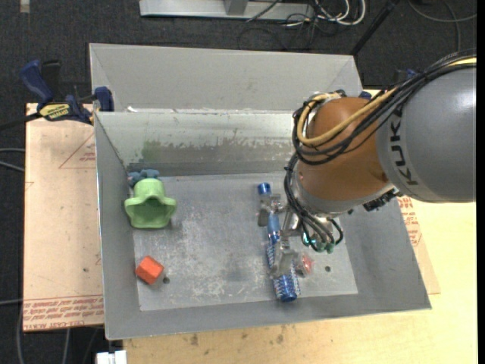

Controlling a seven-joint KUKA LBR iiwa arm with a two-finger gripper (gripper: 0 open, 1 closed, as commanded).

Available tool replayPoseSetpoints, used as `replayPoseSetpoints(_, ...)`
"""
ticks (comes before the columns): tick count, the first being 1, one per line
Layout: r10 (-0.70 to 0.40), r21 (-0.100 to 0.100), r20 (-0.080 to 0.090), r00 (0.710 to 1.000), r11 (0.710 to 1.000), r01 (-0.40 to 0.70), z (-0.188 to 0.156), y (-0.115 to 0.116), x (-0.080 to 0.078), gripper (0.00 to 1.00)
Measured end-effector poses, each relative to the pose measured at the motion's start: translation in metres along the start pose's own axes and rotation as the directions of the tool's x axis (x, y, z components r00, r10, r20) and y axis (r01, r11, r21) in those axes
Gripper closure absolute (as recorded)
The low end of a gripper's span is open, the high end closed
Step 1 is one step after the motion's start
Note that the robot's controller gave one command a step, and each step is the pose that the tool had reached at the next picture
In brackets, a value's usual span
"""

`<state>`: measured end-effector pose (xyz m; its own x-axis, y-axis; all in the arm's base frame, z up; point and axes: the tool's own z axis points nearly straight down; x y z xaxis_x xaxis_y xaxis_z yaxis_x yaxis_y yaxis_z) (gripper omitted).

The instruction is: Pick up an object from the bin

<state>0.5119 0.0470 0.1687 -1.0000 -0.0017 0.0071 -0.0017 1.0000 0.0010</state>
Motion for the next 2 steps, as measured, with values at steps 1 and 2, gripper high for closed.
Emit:
replayPoseSetpoints(1, -0.165, 0.004, 0.005, 0.986, 0.986, 0.165, 0.072, -0.090, -0.005, 0.00)
replayPoseSetpoints(2, -0.497, 0.011, 0.024, 0.867, 0.868, 0.497, 0.097, -0.040, 0.023, 0.00)
